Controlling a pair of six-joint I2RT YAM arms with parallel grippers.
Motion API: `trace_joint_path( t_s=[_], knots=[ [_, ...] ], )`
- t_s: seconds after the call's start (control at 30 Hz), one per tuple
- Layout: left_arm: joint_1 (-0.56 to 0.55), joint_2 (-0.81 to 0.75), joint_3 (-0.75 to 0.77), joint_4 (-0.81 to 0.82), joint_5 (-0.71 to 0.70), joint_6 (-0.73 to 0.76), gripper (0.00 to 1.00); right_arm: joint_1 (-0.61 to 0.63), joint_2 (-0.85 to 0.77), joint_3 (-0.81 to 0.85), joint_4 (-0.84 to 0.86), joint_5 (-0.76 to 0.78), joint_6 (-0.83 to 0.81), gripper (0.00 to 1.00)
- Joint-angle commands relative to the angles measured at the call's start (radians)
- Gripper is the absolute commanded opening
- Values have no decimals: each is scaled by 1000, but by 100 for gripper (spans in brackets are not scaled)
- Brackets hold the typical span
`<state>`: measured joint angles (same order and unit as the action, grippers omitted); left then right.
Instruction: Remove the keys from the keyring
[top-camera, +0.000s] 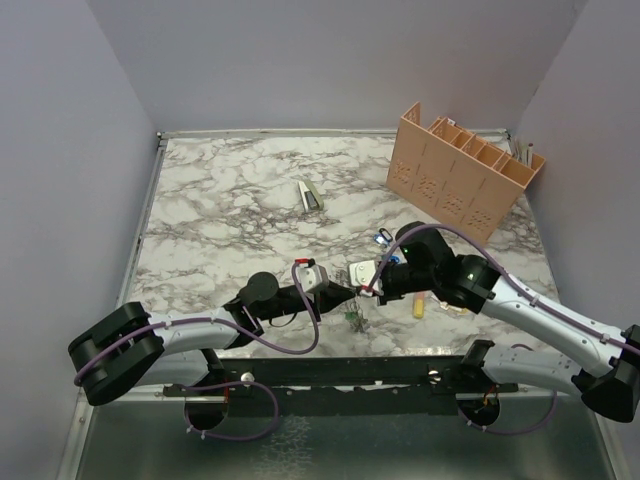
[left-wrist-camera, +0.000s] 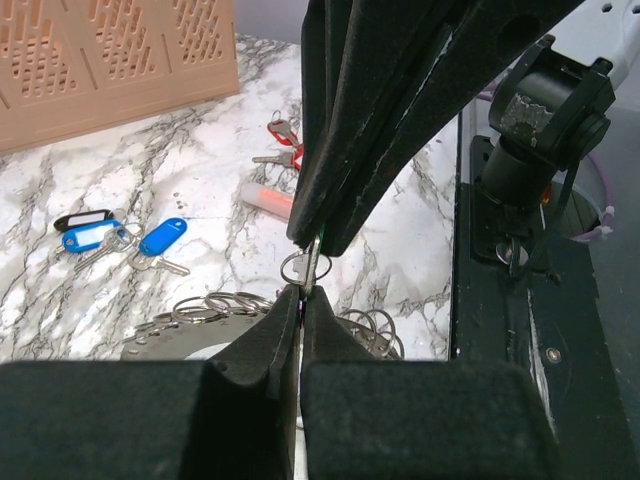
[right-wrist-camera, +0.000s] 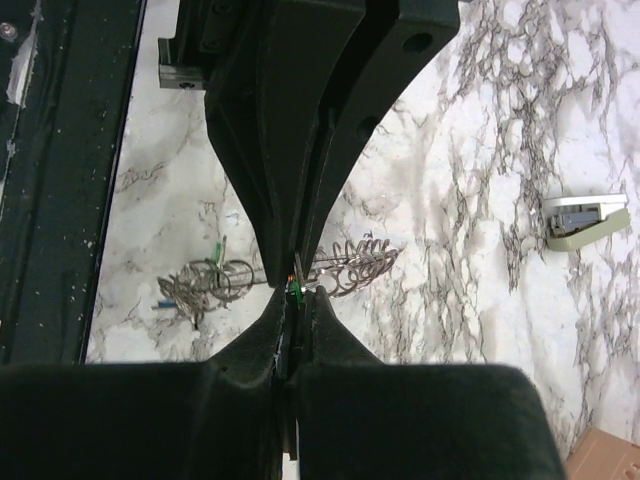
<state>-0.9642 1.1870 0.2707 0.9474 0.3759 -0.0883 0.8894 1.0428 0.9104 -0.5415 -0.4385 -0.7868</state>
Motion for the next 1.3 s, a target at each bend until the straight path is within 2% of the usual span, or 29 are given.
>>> trace_joint_path(
  t_s=[0.0,0.57,0.83,1.27],
  knots=[
    [-3,-26,-14,21,8,10,0,-8,-45,-45,-1,124,13,1],
    [-2,-22,-11,21,24,6,0,-8,-66,-147,96,62,91,1],
    [-2,-50,-26,28,7,7,0,-7,-123,-231,210,151,175,1],
    [-2,6,-56,219,38,-104,0,-8,-145,-362,447,52,279,1]
  ],
)
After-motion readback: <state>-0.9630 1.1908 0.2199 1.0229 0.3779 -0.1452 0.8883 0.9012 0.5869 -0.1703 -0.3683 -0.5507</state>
